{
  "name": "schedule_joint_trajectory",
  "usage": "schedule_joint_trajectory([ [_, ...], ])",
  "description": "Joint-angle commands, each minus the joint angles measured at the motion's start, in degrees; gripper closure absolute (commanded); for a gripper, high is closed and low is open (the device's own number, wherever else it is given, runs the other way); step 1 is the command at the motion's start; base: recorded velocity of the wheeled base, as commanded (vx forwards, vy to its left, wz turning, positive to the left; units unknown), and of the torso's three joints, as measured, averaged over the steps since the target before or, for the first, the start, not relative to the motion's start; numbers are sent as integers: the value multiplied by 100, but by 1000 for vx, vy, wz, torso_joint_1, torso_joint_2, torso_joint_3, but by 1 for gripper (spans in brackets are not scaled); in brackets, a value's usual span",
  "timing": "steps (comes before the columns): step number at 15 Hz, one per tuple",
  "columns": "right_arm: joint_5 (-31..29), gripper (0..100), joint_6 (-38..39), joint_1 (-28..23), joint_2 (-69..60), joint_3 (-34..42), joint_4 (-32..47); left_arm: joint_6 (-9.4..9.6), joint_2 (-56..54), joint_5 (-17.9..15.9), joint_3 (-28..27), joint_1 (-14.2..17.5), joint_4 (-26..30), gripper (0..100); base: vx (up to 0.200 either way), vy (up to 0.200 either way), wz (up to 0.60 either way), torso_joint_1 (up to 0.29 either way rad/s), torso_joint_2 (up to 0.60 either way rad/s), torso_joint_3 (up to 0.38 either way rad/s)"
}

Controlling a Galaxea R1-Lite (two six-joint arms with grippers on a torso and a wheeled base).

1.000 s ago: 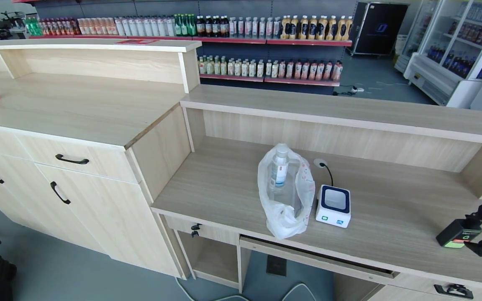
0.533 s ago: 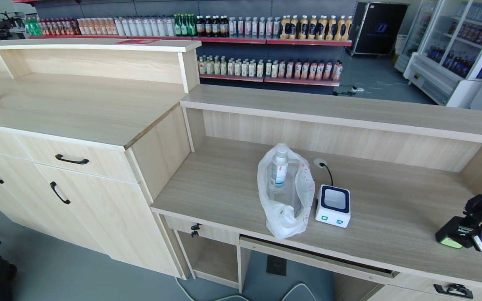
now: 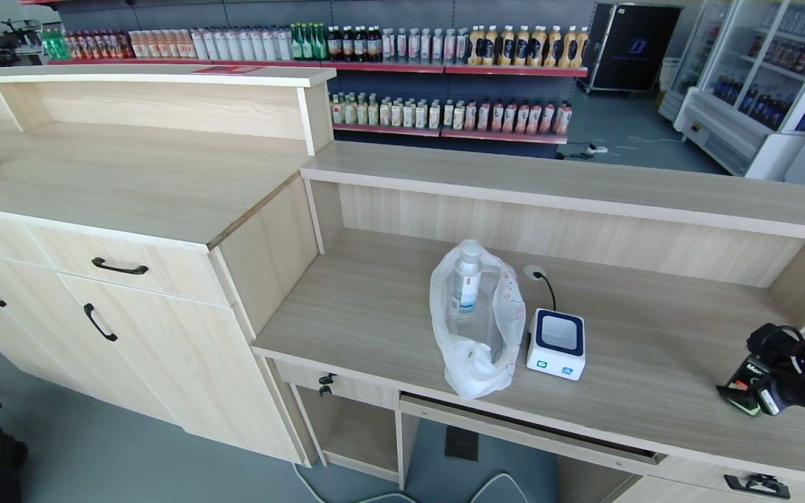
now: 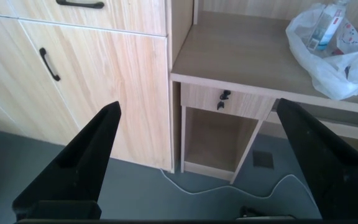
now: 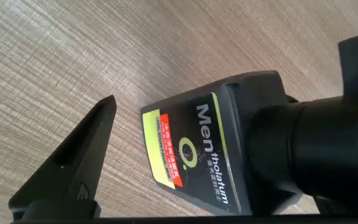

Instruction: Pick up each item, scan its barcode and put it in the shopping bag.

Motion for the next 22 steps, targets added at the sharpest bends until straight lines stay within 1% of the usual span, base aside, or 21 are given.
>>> schedule_joint_trajectory([
  [1,32,100,-3,106,50,-11,-3,0,1,-9,1,0,-1,0,0,0,0,0,0,0],
  [5,32,100,-3,317,6,-11,-65,0,1,0,1,0,-1,0,0,0,0,0,0,0],
  [8,41,100,-20,361,-100,24,-74,0,1,0,1,0,-1,0,0,0,0,0,0,0],
  [10,23,100,-91,405,-337,112,-232,0,1,0,1,0,-1,0,0,0,0,0,0,0],
  [11,23,100,-231,440,-653,226,-346,0,1,0,1,0,-1,0,0,0,0,0,0,0],
  [12,67,100,-468,484,-1620,666,-531,0,1,-9,1,0,-1,0,0,0,0,0,0,0],
  [13,172,100,-530,484,-2394,1176,-777,0,1,0,1,0,-1,0,0,0,0,0,0,0],
  [14,348,100,-609,493,-3070,1773,-1119,0,1,-9,1,0,-1,0,0,0,0,0,0,0],
  [15,673,100,-882,511,-3835,2582,-1603,0,1,0,1,0,-1,0,0,0,0,0,0,0],
  [16,1043,100,-1409,634,-4529,3127,-1691,0,1,-9,1,0,-1,0,0,0,0,0,0,0],
  [17,1210,100,-1813,713,-4784,3224,-1664,0,1,0,1,0,-1,0,0,0,0,0,0,0],
  [18,1930,100,-2965,1293,-5303,3241,-1453,0,1,0,1,0,-1,0,0,0,0,0,0,0],
  [19,2335,100,-3676,1978,-5461,3241,-1409,0,1,0,1,0,-1,0,0,0,0,0,0,0],
  [20,2431,100,-4397,2400,-5558,3215,-1462,0,1,0,1,0,-1,0,0,0,0,0,0,0],
  [21,2475,100,-5487,2989,-5707,3171,-1506,0,1,-9,1,0,-1,0,0,0,0,0,0,0],
  [22,2484,100,-6129,3332,-5804,3180,-1533,0,1,0,1,0,-1,0,0,0,0,0,0,0],
])
